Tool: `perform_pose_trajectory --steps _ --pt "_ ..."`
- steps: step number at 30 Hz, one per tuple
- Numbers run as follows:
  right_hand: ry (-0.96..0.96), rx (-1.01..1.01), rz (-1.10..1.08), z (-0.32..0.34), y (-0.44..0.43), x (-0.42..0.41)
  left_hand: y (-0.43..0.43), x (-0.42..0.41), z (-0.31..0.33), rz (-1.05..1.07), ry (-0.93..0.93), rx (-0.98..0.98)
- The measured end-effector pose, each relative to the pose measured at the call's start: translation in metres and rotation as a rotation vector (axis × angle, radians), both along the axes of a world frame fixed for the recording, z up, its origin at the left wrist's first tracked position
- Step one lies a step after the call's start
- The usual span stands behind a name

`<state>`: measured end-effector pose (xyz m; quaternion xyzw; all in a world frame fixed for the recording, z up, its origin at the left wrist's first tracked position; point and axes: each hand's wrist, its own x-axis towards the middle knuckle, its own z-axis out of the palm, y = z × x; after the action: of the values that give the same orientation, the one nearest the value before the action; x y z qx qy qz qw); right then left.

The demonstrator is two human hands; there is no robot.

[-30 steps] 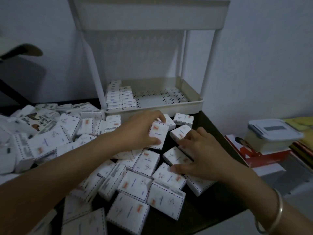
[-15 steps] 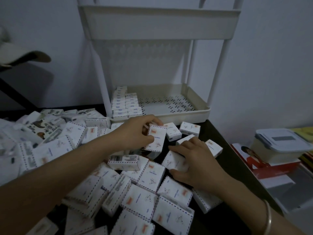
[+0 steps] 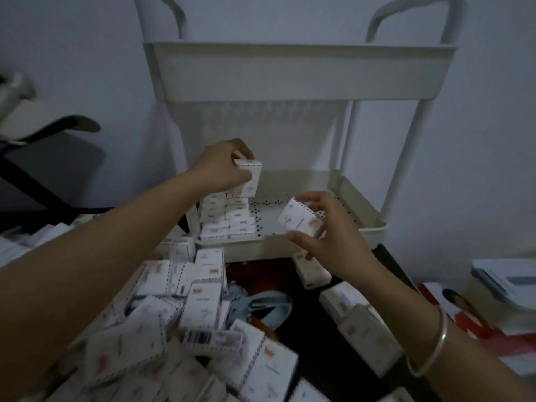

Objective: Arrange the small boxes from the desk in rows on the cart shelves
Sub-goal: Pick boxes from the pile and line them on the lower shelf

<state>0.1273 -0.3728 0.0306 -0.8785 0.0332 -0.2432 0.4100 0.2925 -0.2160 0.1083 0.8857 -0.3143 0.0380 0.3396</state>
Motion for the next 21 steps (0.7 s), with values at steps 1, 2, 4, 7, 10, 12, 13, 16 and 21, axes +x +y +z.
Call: perform_pose_trajectory --steps 1,2,4,7,10,12,13,16,21 --pt "-0.007 -0.026 0.005 0.002 -0.003 0.010 -0.006 0.012 0.003 0.028 -0.028 0.037" --pt "-0.013 -0.054 0.012 0.003 -0.006 0.019 -0.012 0.024 0.005 0.056 -0.051 0.086" --pt "-0.011 -0.091 0.020 0.004 -0.013 0.035 -0.024 0.043 0.006 0.115 -0.098 0.209" --pt "0.024 -0.083 0.010 0.003 -0.022 0.055 -0.036 0.058 0.000 0.185 -0.210 0.383" --pt "0.047 -0.042 0.005 0.000 -0.029 0.076 -0.042 0.069 -0.014 0.194 -0.280 0.466" --pt "0.025 0.004 0.001 -0.001 -0.033 0.089 -0.044 0.075 -0.024 0.180 -0.292 0.489" --pt "0.014 0.043 -0.007 -0.002 -0.036 0.095 -0.046 0.077 -0.027 0.179 -0.290 0.487" --pt "-0.008 0.152 -0.058 -0.002 -0.041 0.117 -0.049 0.080 -0.036 0.200 -0.289 0.473" --pt "-0.045 0.167 -0.093 -0.003 -0.045 0.155 -0.054 0.091 -0.048 0.247 -0.260 0.605"
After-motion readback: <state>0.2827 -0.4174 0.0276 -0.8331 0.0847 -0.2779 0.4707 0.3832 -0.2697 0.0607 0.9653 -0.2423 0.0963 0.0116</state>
